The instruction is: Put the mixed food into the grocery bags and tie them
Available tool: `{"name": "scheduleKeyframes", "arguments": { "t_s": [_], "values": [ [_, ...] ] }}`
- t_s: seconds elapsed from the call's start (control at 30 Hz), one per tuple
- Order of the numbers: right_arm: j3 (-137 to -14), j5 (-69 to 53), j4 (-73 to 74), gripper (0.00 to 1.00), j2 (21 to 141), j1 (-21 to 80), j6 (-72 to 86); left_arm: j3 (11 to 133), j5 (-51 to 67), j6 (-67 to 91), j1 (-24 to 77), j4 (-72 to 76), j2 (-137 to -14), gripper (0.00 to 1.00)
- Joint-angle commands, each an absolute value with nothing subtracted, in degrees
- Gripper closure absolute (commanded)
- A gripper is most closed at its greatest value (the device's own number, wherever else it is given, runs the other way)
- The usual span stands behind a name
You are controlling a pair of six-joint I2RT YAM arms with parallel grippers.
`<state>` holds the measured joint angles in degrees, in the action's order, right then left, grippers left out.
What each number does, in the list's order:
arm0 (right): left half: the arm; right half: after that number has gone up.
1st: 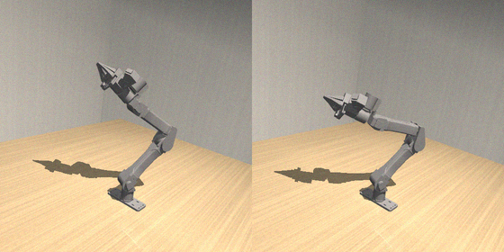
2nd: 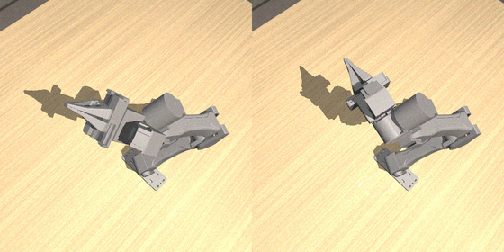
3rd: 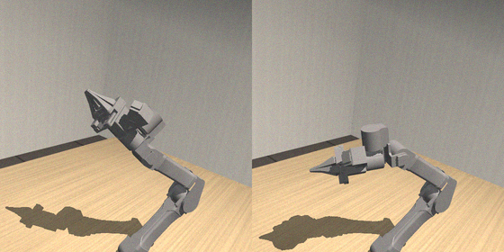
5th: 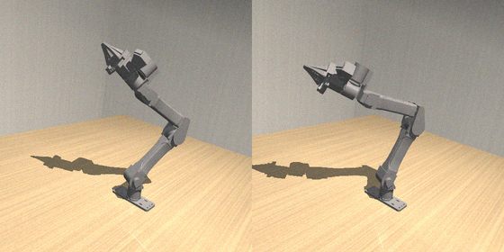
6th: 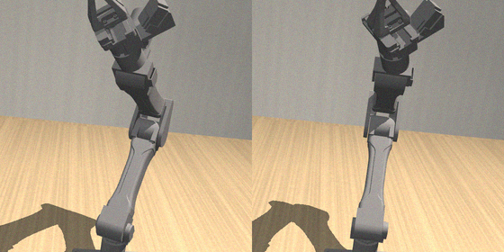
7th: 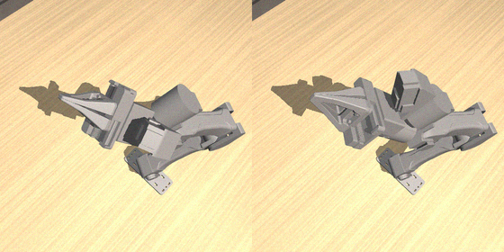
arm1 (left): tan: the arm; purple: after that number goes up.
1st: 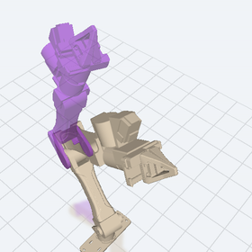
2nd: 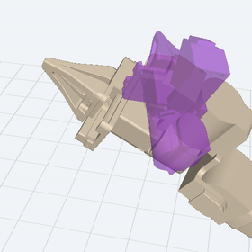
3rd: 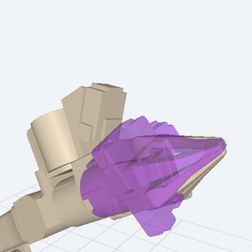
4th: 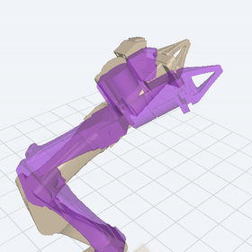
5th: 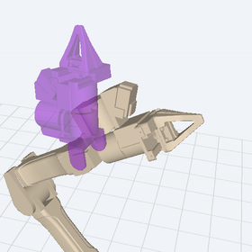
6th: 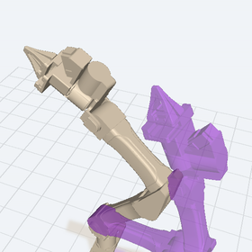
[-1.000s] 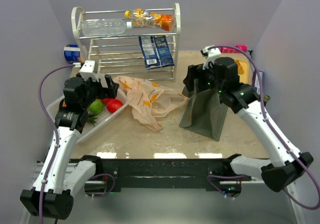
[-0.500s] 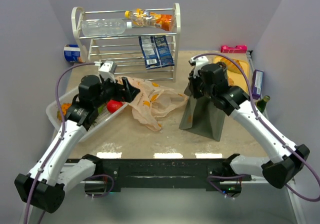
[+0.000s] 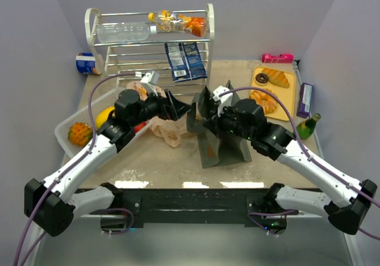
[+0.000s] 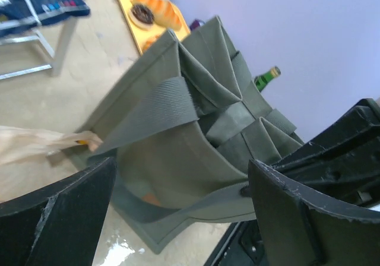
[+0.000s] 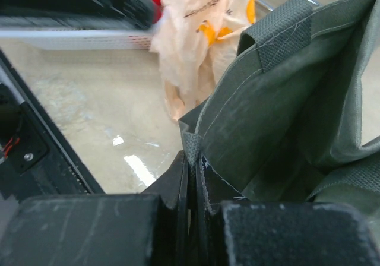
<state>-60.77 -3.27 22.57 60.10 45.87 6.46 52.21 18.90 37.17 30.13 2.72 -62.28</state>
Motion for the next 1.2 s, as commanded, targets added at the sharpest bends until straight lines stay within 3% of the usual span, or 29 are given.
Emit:
{"name": "scheduleKeyframes", "arguments": {
  "t_s": [0.0,0.23,0.3,0.33,0.37,0.43,0.47,0.53,0.57,0.6,0.67,0.77,0.87,1.0,1.17],
  "values": [
    [-60.2,-5.1,14.3,1.00,61.1,48.9,6.9,52.3,19.8,39.7,33.0,6.6,-65.6,0.03],
    [-59.9,-2.5,12.3,1.00,64.0,53.9,6.5,51.5,19.3,37.8,34.4,5.3,-68.0,0.03],
    [-60.6,-1.9,12.3,1.00,64.5,54.4,6.4,51.1,18.1,35.9,34.4,3.4,-68.1,0.09],
    [-60.9,-1.8,12.7,1.00,64.8,54.5,6.5,50.6,17.9,35.3,34.4,2.6,-68.0,0.15],
    [-61.4,-1.9,13.1,0.95,65.1,54.5,6.6,50.2,17.7,34.1,34.4,2.3,-67.4,0.33],
    [-64.0,-1.4,15.4,0.78,65.7,54.6,7.1,49.5,16.6,32.5,34.3,0.3,-66.6,0.51],
    [-64.9,-1.0,16.3,0.62,65.8,54.6,8.1,49.6,14.3,30.4,34.4,-1.6,-65.7,0.71],
    [-68.4,1.7,19.7,0.47,65.2,54.6,9.3,50.2,11.4,28.4,34.3,-5.8,-64.8,0.87],
    [-69.7,3.1,20.9,0.33,64.8,54.6,10.9,50.5,9.4,26.9,34.4,-6.8,-64.0,0.96],
    [-71.0,5.0,22.1,0.27,64.3,54.6,11.9,50.9,9.0,26.4,34.3,-7.6,-63.7,1.00],
    [-75.6,11.0,26.9,0.15,63.9,54.5,14.6,51.1,8.8,25.6,34.2,-9.0,-63.0,1.00],
    [-82.8,19.9,35.7,0.08,66.3,54.1,15.9,51.4,9.2,25.0,34.2,-9.6,-62.7,1.00],
    [-86.3,24.0,42.1,0.04,68.3,50.8,15.9,51.8,9.5,24.3,34.3,-9.9,-62.8,1.00],
    [-83.9,20.5,45.0,0.02,68.8,42.6,15.9,52.4,9.4,23.7,34.3,-10.3,-62.4,1.00],
    [-78.8,18.1,44.2,0.01,70.3,41.6,15.6,53.3,9.3,23.3,34.2,-10.5,-62.4,1.00]
  ]
}}
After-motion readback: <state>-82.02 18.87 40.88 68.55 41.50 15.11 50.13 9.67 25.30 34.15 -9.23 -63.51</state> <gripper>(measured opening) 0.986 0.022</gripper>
